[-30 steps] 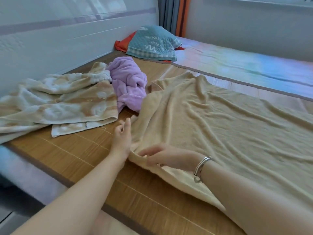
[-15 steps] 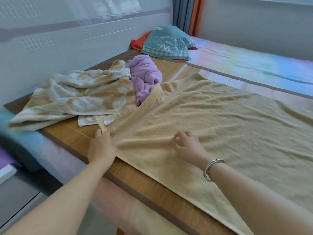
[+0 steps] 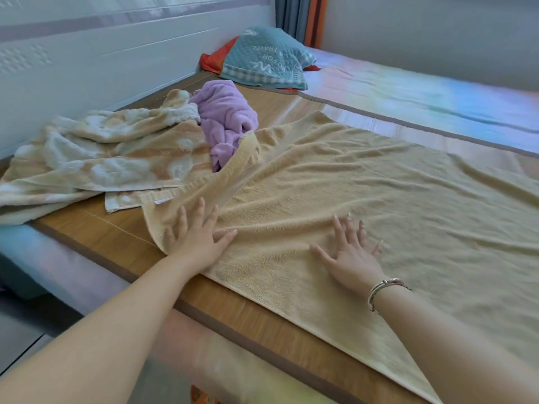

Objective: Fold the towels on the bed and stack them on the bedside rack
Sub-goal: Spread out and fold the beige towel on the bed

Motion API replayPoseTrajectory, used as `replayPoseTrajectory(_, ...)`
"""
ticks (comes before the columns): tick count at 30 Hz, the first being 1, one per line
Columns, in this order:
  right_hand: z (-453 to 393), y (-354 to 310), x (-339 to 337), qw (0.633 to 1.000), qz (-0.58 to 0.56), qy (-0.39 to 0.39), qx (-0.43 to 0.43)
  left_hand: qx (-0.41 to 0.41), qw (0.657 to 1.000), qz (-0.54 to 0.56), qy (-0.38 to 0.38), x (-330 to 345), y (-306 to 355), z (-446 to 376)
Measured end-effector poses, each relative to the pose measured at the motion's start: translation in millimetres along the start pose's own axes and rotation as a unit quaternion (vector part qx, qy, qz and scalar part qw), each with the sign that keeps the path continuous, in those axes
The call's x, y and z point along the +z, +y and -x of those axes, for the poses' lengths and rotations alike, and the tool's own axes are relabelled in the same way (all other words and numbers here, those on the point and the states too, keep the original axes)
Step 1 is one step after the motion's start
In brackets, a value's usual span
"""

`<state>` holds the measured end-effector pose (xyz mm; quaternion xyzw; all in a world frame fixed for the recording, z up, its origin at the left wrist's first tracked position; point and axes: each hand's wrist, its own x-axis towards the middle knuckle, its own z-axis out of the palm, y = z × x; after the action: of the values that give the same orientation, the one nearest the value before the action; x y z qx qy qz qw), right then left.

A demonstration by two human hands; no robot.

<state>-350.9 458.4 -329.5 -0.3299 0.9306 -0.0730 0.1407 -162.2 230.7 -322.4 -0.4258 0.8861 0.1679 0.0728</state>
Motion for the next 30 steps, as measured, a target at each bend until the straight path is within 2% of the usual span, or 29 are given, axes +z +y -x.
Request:
replayPoseTrajectory(5,14,6,9,0.999,0.029,-0.028,-0.004,-0.057,0.998,-0.01,-0.033,1,-9,5)
replayPoseTrajectory(13,21,5,-10,0.998,-0.008,-0.064,-0.007,-0.08,0.994,0.002,-0.07,-17,-6,18)
replayPoseTrajectory(19,-27,12,-52,0.999,-0.024,-0.023,-0.035,0.036,0.997,0.019,0.069,-30,52,-5)
replayPoseTrajectory(26,-134,38,-87,0.997,-0.049,0.031,-0.051,0.115,0.987,0.065,0.094,-44,153,-112)
replayPoseTrajectory(30,-195,38,-99,0.994,-0.085,0.036,-0.053,0.175,0.981,0.057,0.067,-51,182,-187)
